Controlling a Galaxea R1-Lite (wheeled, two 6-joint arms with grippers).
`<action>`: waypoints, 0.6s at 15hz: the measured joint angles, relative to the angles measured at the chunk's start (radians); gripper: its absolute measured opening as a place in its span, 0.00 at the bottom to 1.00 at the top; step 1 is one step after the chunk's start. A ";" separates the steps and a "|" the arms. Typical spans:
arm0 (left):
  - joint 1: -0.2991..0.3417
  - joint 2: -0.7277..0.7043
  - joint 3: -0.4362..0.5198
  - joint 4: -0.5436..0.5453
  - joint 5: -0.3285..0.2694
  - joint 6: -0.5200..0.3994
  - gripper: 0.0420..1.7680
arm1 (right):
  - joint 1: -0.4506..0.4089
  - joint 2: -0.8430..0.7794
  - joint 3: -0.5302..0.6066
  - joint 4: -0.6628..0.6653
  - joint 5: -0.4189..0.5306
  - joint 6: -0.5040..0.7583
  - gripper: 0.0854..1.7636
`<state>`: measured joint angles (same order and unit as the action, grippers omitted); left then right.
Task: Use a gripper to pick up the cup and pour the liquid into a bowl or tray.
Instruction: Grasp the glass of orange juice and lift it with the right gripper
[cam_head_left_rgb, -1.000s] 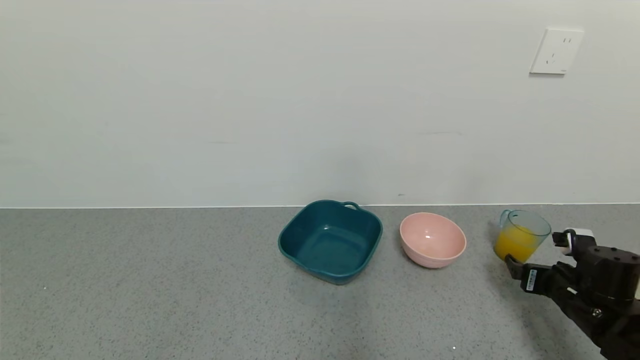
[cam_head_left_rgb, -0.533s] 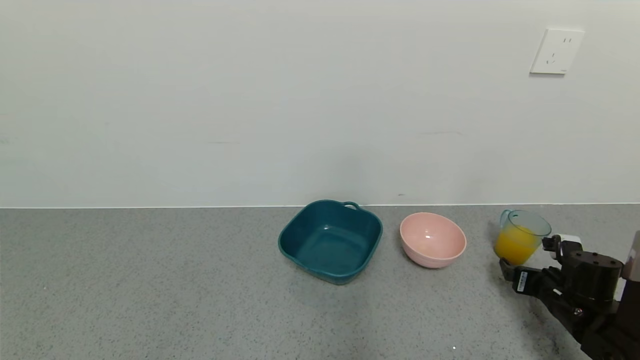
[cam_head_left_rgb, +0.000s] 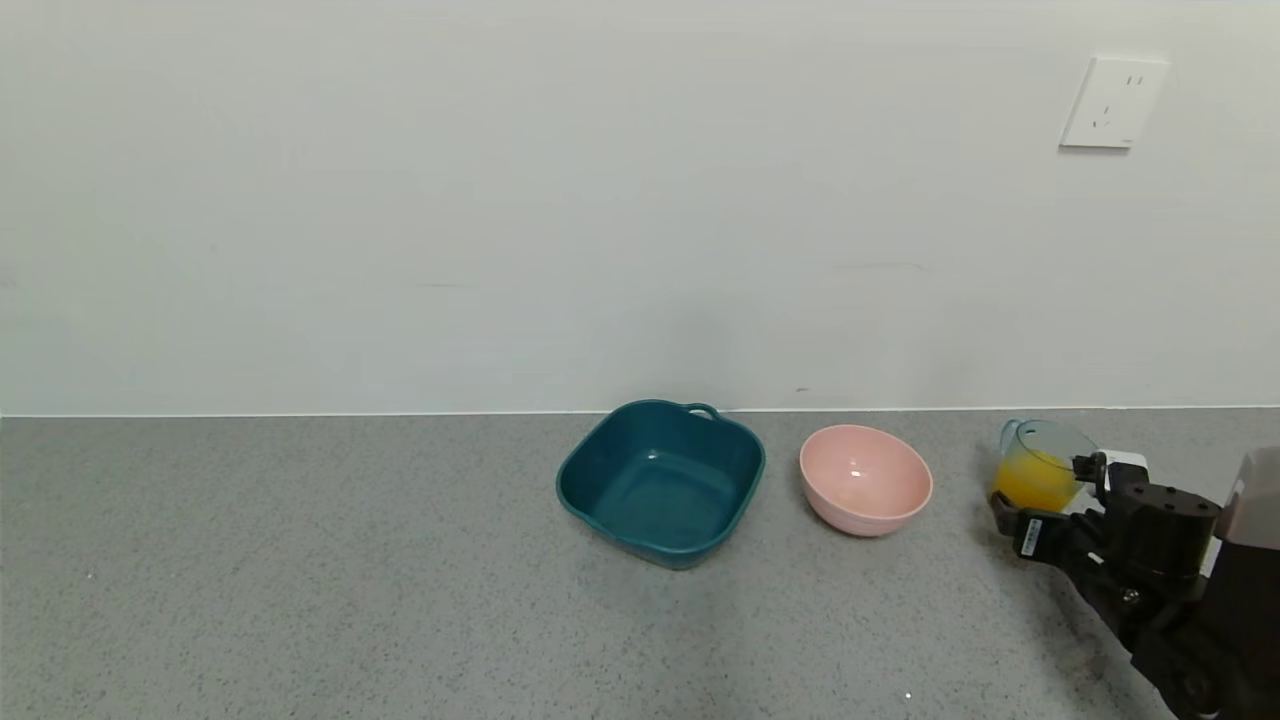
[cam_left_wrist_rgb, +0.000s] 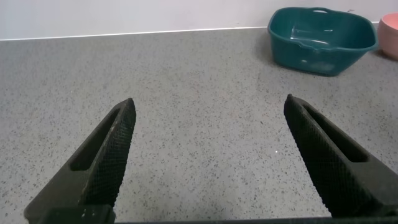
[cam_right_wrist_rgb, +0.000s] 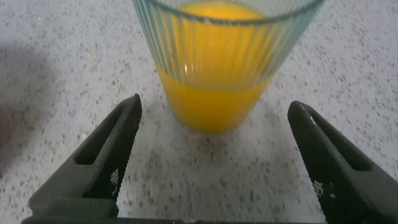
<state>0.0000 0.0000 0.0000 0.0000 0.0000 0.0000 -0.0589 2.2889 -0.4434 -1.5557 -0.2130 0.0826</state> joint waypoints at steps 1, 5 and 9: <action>0.000 0.000 0.000 0.000 0.000 0.000 0.97 | 0.000 0.008 -0.019 0.000 0.000 0.000 0.97; 0.000 0.000 0.000 0.000 0.000 0.000 0.97 | -0.005 0.040 -0.077 0.003 0.000 0.000 0.97; 0.000 0.000 0.000 0.000 0.000 0.000 0.97 | -0.022 0.072 -0.124 0.004 0.006 -0.028 0.97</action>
<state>0.0000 0.0000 0.0000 0.0000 0.0000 0.0004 -0.0809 2.3606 -0.5670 -1.5515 -0.2068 0.0547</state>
